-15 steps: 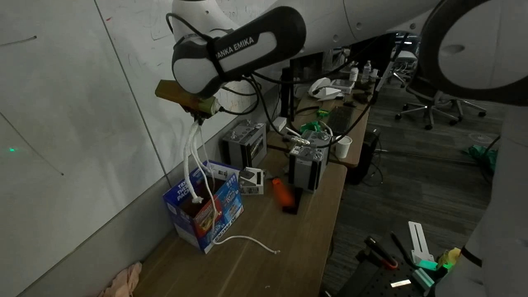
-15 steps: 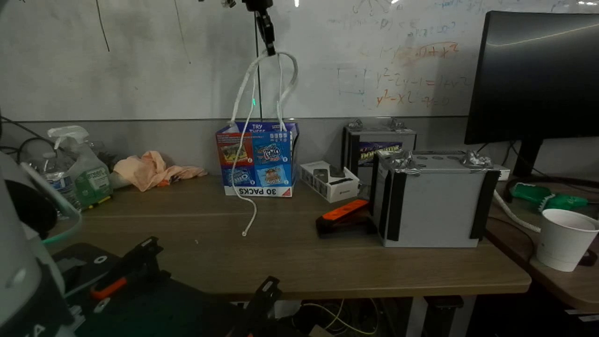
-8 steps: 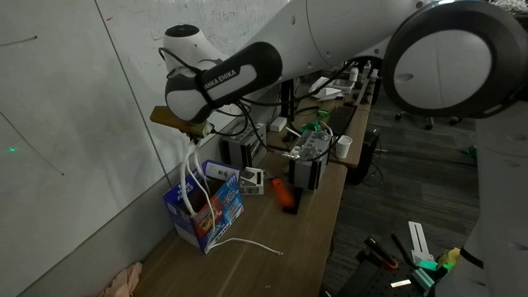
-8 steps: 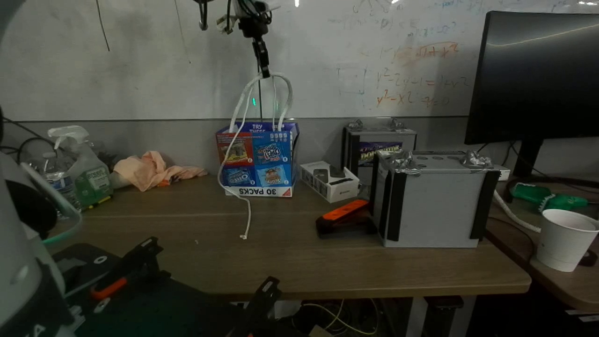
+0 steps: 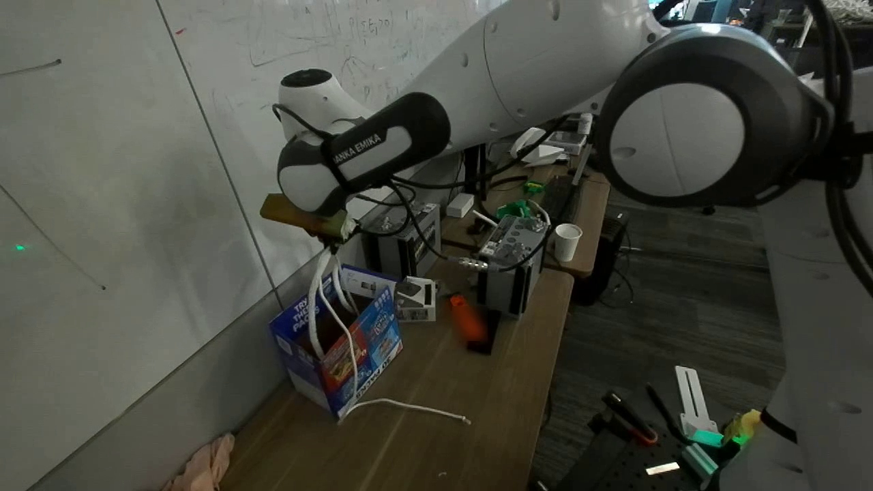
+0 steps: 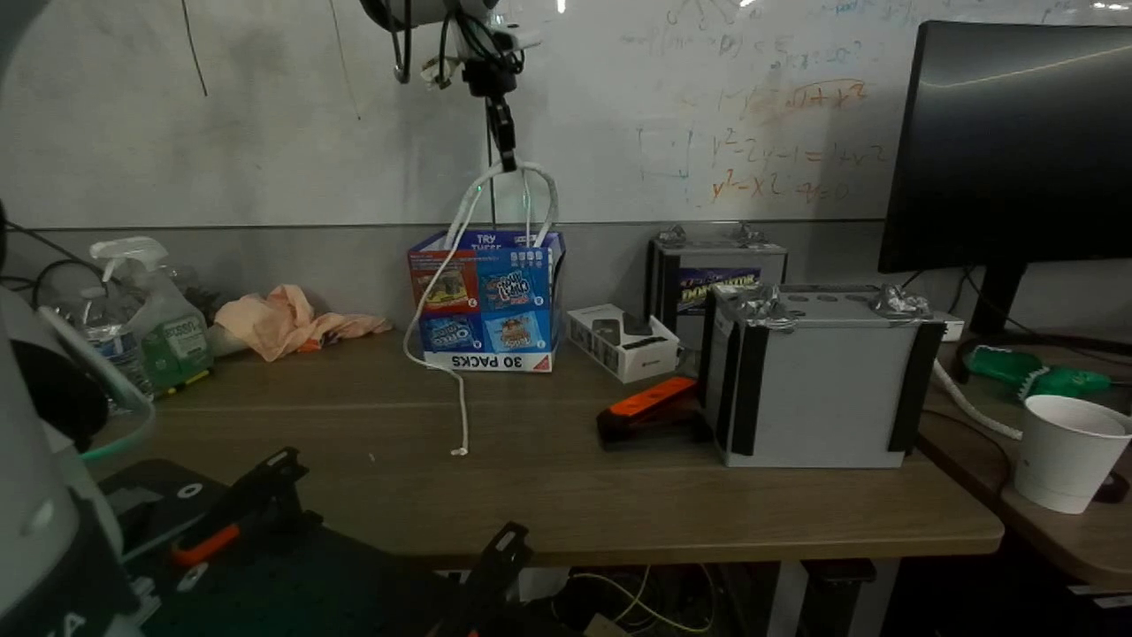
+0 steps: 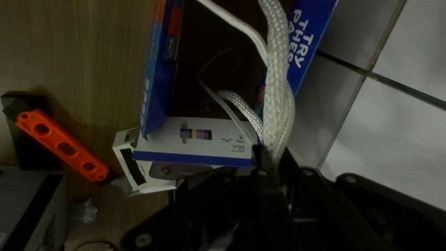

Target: Put the ropes inside the blue box.

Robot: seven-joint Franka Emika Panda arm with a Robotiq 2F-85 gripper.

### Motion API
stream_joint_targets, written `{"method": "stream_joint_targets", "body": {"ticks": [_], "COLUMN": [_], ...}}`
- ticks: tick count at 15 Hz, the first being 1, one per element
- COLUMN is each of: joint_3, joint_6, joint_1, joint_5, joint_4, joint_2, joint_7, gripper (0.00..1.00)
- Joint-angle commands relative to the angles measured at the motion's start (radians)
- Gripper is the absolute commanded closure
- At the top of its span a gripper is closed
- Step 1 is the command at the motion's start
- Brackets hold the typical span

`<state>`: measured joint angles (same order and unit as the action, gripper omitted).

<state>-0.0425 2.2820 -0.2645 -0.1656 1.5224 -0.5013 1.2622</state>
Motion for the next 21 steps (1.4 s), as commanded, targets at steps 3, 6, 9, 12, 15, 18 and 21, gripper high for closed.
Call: {"method": "stream_joint_targets", "body": {"ticks": [3, 6, 9, 12, 15, 18, 21], "joint_3": [-0.027, -0.027, -0.021, -0.030, -0.039, -0.062, -0.077], "joint_6": [-0.208, -0.304, -0.376, -0.460, -0.379, -0.267, -0.130], "joint_1": [0.016, 0.012, 0.011, 0.019, 0.023, 0.032, 0.040], "joint_5": [0.110, 0.125, 0.115, 0.129, 0.120, 0.154, 0.176], "joint_4": [-0.089, -0.103, -0.087, -0.007, 0.130, 0.279, 0.427], "joint_2": [-0.041, -0.038, -0.012, 0.041, 0.108, 0.143, 0.140], "joint_7": [-0.152, -0.222, -0.270, -0.334, -0.464, -0.605, -0.768], "gripper": [0.56, 0.34, 0.12, 0.00, 0.00, 0.00, 0.00]}}
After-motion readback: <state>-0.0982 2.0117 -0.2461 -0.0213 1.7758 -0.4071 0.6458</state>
